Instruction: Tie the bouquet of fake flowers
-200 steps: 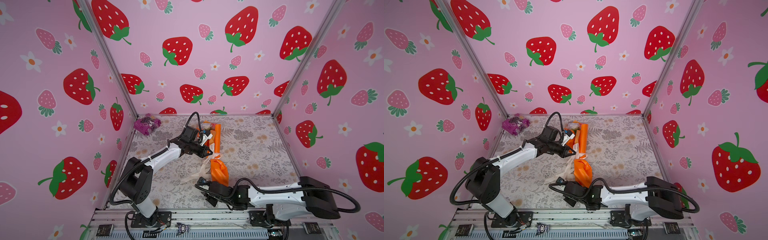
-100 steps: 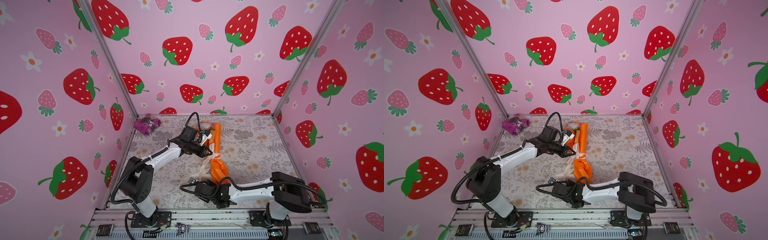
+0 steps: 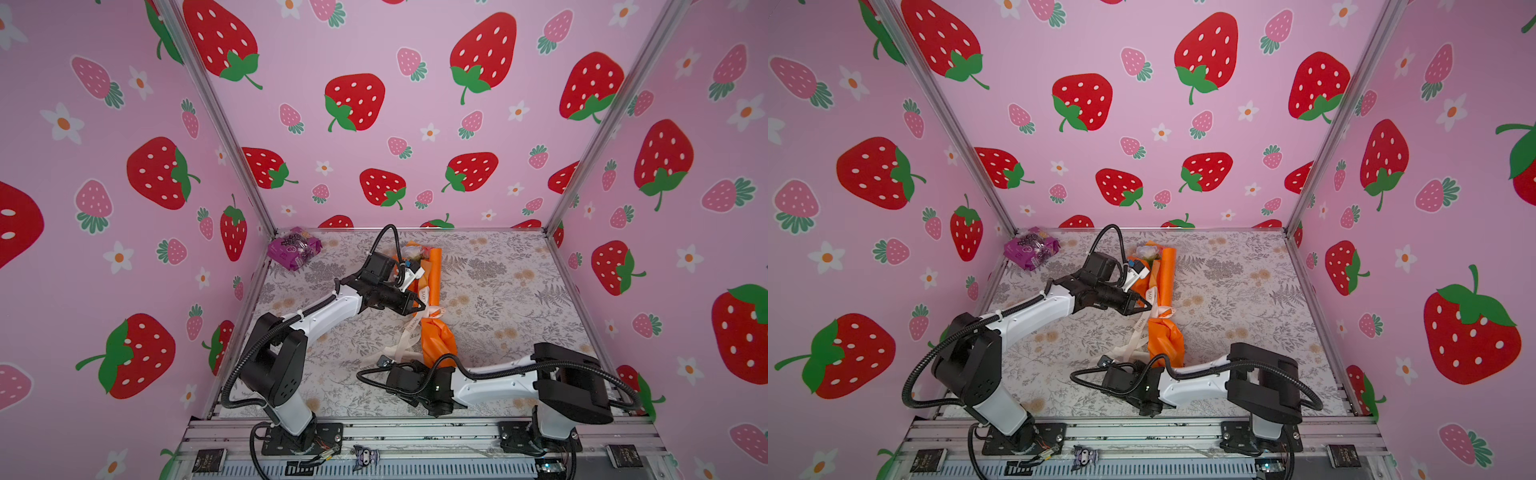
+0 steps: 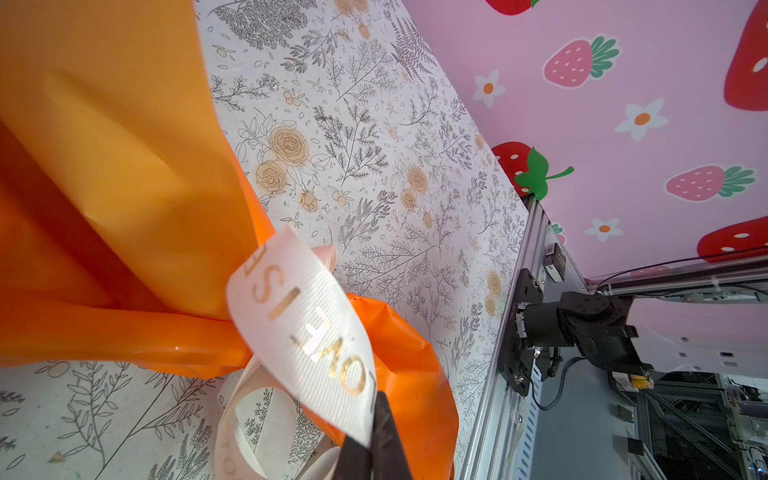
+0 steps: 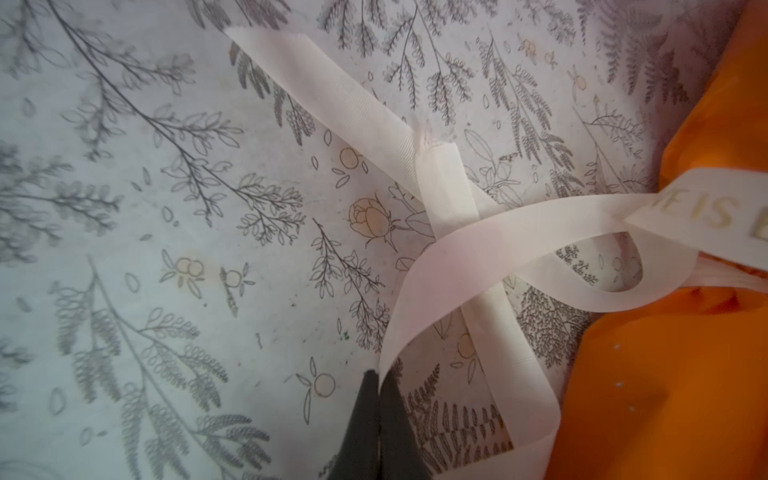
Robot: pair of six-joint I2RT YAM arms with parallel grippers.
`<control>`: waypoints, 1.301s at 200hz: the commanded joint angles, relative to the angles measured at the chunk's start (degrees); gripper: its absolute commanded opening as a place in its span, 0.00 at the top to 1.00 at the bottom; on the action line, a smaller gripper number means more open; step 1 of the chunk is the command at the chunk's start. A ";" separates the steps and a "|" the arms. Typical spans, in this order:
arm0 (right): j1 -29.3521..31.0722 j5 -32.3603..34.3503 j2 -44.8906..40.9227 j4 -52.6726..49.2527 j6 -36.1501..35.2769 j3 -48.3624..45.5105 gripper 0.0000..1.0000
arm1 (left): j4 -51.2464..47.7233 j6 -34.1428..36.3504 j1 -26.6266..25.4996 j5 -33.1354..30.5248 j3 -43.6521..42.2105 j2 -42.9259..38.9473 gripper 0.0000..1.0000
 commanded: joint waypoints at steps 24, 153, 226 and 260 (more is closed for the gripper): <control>-3.92 -10.25 -19.30 -3.46 6.12 1.75 1.00 | -1.34 0.66 0.22 0.82 1.09 0.19 1.00; -27.04 -10.49 -14.40 -59.21 6.09 30.28 1.00 | -2.52 0.91 0.18 1.16 1.44 0.37 1.00; -28.40 -1.86 -4.66 -67.01 1.75 45.80 1.00 | -2.84 0.84 0.07 0.91 0.39 -0.33 1.00; -29.98 -3.74 -3.83 -65.75 4.88 37.96 1.00 | -2.43 0.37 0.05 0.67 0.05 -0.55 1.00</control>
